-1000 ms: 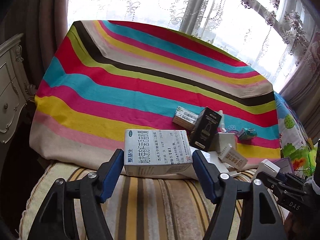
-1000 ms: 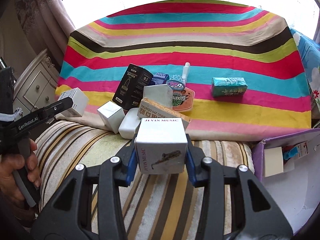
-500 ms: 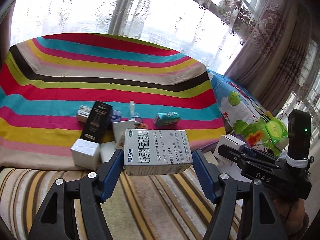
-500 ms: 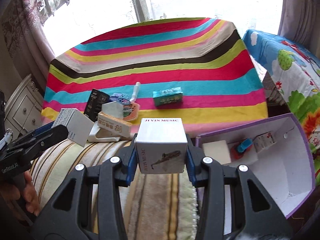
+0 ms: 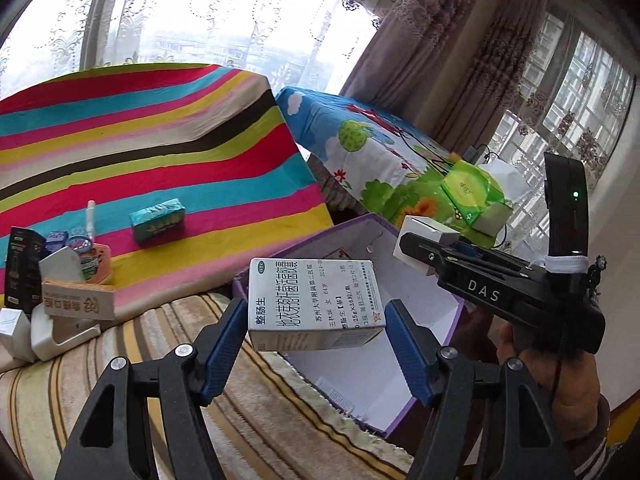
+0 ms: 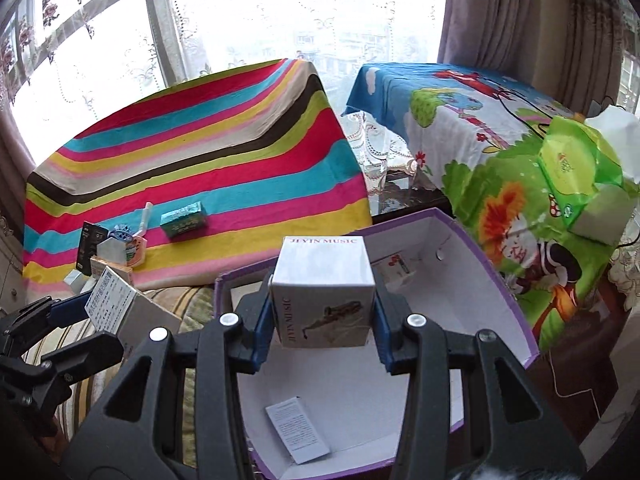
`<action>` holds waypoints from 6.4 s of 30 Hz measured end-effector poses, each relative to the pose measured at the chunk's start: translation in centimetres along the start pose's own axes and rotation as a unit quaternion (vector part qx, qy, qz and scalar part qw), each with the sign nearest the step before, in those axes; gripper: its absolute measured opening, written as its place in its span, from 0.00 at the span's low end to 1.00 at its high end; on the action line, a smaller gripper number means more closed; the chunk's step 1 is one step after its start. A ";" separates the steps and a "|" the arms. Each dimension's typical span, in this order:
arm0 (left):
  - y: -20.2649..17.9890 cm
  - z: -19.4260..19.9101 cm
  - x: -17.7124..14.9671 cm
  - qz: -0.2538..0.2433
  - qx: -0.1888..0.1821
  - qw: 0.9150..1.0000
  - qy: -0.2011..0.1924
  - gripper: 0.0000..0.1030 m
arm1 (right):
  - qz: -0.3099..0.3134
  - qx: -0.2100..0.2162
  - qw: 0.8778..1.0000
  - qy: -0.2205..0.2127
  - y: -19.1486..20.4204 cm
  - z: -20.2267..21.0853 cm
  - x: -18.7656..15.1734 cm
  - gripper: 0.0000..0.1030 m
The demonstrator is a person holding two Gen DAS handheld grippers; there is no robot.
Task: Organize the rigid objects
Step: 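Carry both boxes into the storage box and open both grippers, then withdraw both grippers from the storage box back to the pile, then grasp the beige box with the right gripper while the left grasps a silver box, then carry both boxes into the storage box and release them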
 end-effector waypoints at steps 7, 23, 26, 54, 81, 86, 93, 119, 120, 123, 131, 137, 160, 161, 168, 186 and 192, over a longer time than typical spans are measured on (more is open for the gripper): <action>-1.7 -3.2 -0.2 -0.002 -0.020 0.999 0.033 0.77 | -0.032 -0.025 0.999 0.013 -3.6 -0.7 -0.9 0.70; 0.8 -1.2 -0.5 0.035 -0.008 0.999 0.013 0.78 | -0.030 -0.025 0.999 0.023 -3.5 -0.9 -1.4 0.79; 1.5 -0.6 -0.9 0.047 -0.005 0.999 0.010 0.78 | -0.032 -0.020 0.999 0.022 -3.3 -0.6 -1.3 0.80; 13.5 12.0 -5.4 0.199 0.064 0.972 -0.109 0.78 | 0.070 0.098 0.990 0.070 9.0 0.2 -2.9 0.84; 21.8 15.5 -5.4 0.204 0.150 0.967 -0.039 0.78 | 0.051 0.215 0.958 0.182 23.0 -4.2 -2.7 0.91; 23.6 13.4 -4.3 0.191 0.167 0.967 0.008 0.78 | 0.049 0.229 0.954 0.187 26.0 -5.6 -2.4 0.92; 25.0 11.5 -3.6 0.169 0.180 0.968 0.037 0.77 | 0.008 0.244 0.947 0.210 28.3 -7.8 -1.8 0.93; 25.7 11.4 -5.0 0.182 0.158 0.971 0.010 0.48 | 0.025 0.190 0.960 0.204 30.5 -10.1 -2.2 0.81; 25.6 11.6 -5.0 0.182 0.159 0.970 0.008 0.48 | 0.025 0.192 0.960 0.202 30.5 -10.1 -2.3 0.81; 25.1 12.2 -5.1 0.181 0.168 0.969 -0.003 0.48 | 0.022 0.199 0.960 0.193 30.0 -9.5 -2.3 0.81; 22.3 14.2 -5.3 0.171 0.179 0.968 -0.052 0.48 | 0.010 0.219 0.961 0.169 27.5 -7.1 -2.7 0.81; 19.0 14.1 -5.1 0.147 0.172 0.972 -0.068 0.48 | -0.003 0.237 0.960 0.148 24.7 -4.8 -3.1 0.81; 3.2 1.8 -2.0 0.021 0.012 1.000 0.006 0.48 | -0.066 0.059 0.996 0.012 3.2 -0.1 -2.5 0.82; 2.7 1.4 -1.8 0.017 0.007 1.000 0.009 0.48 | -0.066 0.042 0.997 0.007 2.3 0.0 -2.4 0.82; 0.7 -1.2 -1.4 0.017 -0.027 0.999 0.027 0.54 | -0.078 -0.017 0.997 0.011 -1.6 -0.6 -2.2 0.87; 4.0 1.9 -0.9 0.053 0.017 0.998 -0.028 0.66 | -0.072 -0.032 0.997 -0.010 -1.3 0.1 -1.6 0.90; 5.6 3.6 -0.7 0.064 0.022 0.997 -0.047 0.66 | -0.060 -0.019 0.998 -0.012 -0.1 0.7 -1.1 0.91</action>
Point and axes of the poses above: each gripper's, at about its wrist camera, not at the fingertips, and z roughly against the way its jaws point, y to its left, x to its top, the point moved 3 cm from there along -z, roughly the way its jaws point, and after that the axes turned 12 degrees about -x, right-handed, at the moved point
